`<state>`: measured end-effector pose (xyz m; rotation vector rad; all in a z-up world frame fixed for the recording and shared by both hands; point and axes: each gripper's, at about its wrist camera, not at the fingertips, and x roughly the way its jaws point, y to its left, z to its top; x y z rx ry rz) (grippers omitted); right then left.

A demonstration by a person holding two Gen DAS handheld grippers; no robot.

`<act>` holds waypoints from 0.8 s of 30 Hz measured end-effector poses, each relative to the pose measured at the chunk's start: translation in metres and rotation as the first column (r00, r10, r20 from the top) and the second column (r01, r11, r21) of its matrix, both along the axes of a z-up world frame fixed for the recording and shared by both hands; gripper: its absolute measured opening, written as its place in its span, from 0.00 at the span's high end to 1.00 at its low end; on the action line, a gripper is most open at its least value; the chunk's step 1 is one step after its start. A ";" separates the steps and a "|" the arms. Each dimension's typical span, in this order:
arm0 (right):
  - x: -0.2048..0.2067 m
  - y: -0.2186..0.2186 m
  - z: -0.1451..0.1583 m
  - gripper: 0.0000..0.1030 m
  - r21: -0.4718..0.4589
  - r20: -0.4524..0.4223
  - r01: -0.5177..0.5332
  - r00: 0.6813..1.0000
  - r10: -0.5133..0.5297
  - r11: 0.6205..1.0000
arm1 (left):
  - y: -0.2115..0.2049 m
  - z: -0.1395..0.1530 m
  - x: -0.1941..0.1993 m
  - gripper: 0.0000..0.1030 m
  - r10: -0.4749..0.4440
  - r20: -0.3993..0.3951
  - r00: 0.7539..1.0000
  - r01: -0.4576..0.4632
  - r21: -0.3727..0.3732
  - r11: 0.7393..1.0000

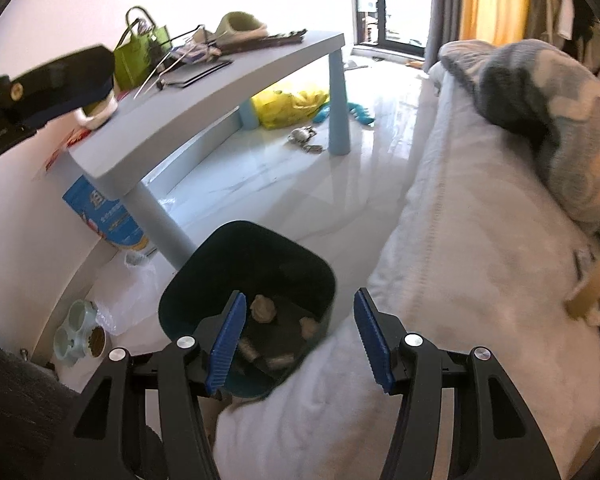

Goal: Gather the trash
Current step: 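Move both tools back over the trash items on the bed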

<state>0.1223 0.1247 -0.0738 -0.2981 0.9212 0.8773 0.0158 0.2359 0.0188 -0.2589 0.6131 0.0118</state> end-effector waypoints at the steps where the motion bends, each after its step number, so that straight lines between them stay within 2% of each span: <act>1: 0.001 -0.004 0.001 0.45 0.002 0.005 0.007 1.000 -0.007 1.000 | -0.006 0.001 0.002 0.63 -0.010 0.006 1.000 0.010 0.005 1.000; 4: 0.004 -0.025 0.009 0.44 0.018 0.028 0.043 0.999 -0.044 0.999 | -0.022 -0.001 0.011 0.63 -0.028 -0.002 1.000 0.028 0.019 0.999; 7: 0.008 -0.045 0.015 0.43 0.031 0.046 0.078 0.996 -0.080 0.996 | -0.033 -0.003 0.018 0.63 -0.047 -0.014 0.999 0.046 -0.012 0.999; 10: 0.013 -0.065 0.020 0.43 0.042 0.059 0.116 0.991 -0.119 0.992 | -0.050 -0.001 0.025 0.60 -0.059 -0.010 0.998 0.059 0.039 0.997; 13: 0.017 -0.085 0.023 0.43 0.050 0.071 0.147 0.986 -0.150 0.988 | -0.061 -0.001 0.031 0.58 -0.078 -0.012 0.997 0.079 0.026 0.997; 15: 0.019 -0.099 0.025 0.39 0.054 0.086 0.165 0.982 -0.169 0.985 | -0.071 -0.003 0.037 0.55 -0.087 -0.022 0.996 0.088 0.032 0.996; 17: 0.019 -0.110 0.026 0.38 0.050 0.107 0.181 0.977 -0.186 0.982 | -0.085 -0.004 0.043 0.49 -0.101 -0.023 0.995 0.102 0.067 0.993; 21: 0.022 -0.132 0.027 0.37 0.054 0.115 0.217 0.968 -0.222 0.975 | -0.100 -0.004 0.053 0.39 -0.119 -0.015 0.993 0.120 0.073 0.990; 24: 0.024 -0.151 0.025 0.33 0.047 0.131 0.247 0.959 -0.252 0.968 | -0.110 -0.003 0.063 0.37 -0.129 -0.003 0.992 0.129 0.073 0.989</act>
